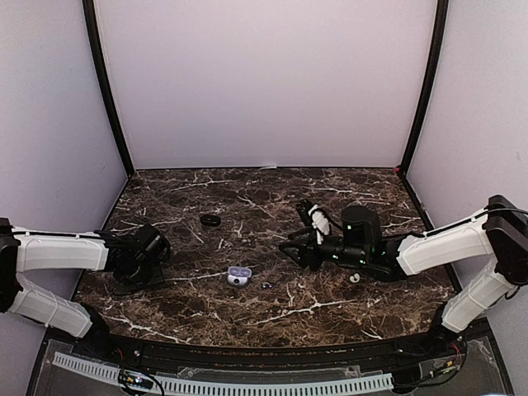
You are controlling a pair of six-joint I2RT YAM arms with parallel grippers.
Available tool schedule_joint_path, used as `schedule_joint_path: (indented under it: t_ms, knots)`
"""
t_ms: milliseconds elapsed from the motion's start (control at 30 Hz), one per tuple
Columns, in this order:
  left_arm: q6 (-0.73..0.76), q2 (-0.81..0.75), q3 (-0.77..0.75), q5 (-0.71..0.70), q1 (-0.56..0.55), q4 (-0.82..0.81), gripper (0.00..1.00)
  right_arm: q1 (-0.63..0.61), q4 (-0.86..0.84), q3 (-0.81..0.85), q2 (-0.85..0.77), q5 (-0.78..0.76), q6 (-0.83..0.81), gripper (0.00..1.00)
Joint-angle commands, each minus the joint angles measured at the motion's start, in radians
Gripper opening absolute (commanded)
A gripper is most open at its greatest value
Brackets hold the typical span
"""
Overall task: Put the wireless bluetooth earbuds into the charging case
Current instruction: Move the right earbud to the center of the board.
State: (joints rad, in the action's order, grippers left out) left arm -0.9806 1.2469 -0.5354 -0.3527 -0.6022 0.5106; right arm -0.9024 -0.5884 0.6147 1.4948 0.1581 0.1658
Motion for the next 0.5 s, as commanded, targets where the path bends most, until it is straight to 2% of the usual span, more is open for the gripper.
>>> schedule_joint_path:
  t_ms: [0,233,367,467]
  knots:
    - [0.004,0.035,-0.007,-0.016,0.004,0.001,0.5,0.007,-0.063,-0.001,0.022,0.028,0.003,0.46]
    - [0.008,0.064,-0.01,-0.037,0.004,0.008,0.37,0.006,-0.069,-0.002,0.027,0.029,0.002,0.46]
    - [0.047,0.077,-0.011,-0.036,0.004,-0.008,0.25,0.007,-0.071,0.0,0.031,0.03,0.001,0.46]
    - [0.065,0.095,-0.023,-0.028,0.004,-0.006,0.22,0.007,-0.07,-0.001,0.031,0.033,-0.002,0.46]
